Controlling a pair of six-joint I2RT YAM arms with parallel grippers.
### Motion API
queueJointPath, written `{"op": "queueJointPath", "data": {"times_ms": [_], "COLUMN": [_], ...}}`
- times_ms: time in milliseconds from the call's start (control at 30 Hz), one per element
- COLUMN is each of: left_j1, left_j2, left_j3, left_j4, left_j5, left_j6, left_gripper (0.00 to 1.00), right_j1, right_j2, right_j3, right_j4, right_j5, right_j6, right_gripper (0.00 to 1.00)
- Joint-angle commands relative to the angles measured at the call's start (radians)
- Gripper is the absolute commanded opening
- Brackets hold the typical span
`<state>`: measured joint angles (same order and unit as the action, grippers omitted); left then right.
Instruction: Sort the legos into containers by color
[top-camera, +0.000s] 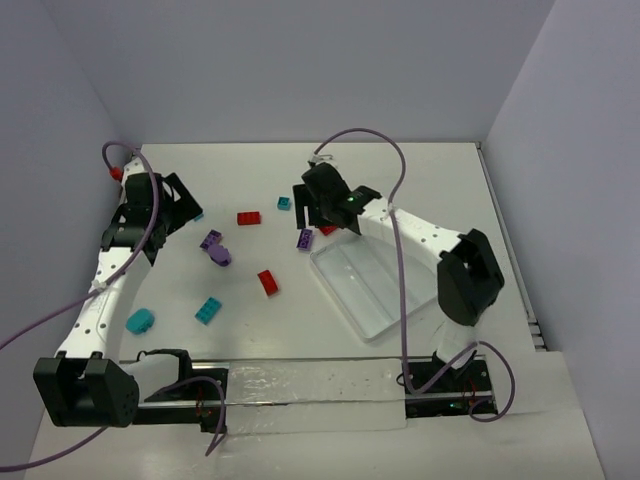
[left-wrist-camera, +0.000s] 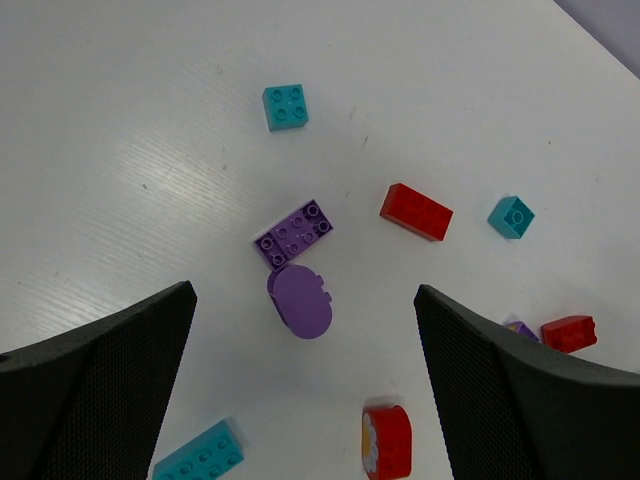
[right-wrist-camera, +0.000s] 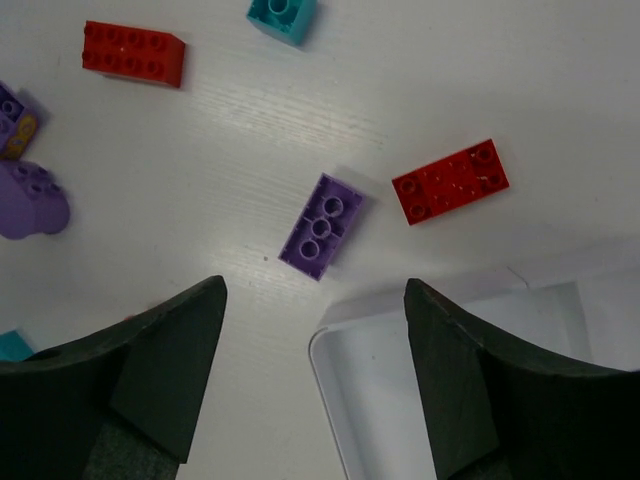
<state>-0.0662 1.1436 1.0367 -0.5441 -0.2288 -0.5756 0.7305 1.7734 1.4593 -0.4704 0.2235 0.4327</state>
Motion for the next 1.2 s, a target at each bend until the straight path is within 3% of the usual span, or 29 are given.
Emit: {"op": "queueJointPath", "data": {"times_ms": [0,667,900,1067,1167], "left_j1": [-0.001,-0.001,-0.001,-0.001,-0.001], "left_j2": [-0.025,-0.05,-0.052,-0.081,-0.085], "left_j3": [0.031,-0.035,-0.038,-0.069,-0.093], "left_j4": [-0.017,0.015,-0.002,0.01,0.029], "left_j5": [0.028,0.079,0.079,0.085,0.101], "left_j6": [0.005,0.014,0.022,0.01,-0.006], "left_gripper": [0.99,0.99,0.99,0.99,0.99], "right_j1": [-0.003,-0.002,-0.001,0.006,0.008], "right_j2": [0.119,0.388,0.434,0.364,0.285], "right_j3": [0.162,0.24,0.286,0.279,0.278], "right_j4": [-0.066,-0.076,-0.074,-0.054,-0.055], "right_j5": [-0.026,-0.055,-0.065,-0.059,-0.059], "right_j6": [-0.009,0.1,0.093,0.078,0.064], "right_gripper": [0.77,0.75,0.54,0.2,0.17]}}
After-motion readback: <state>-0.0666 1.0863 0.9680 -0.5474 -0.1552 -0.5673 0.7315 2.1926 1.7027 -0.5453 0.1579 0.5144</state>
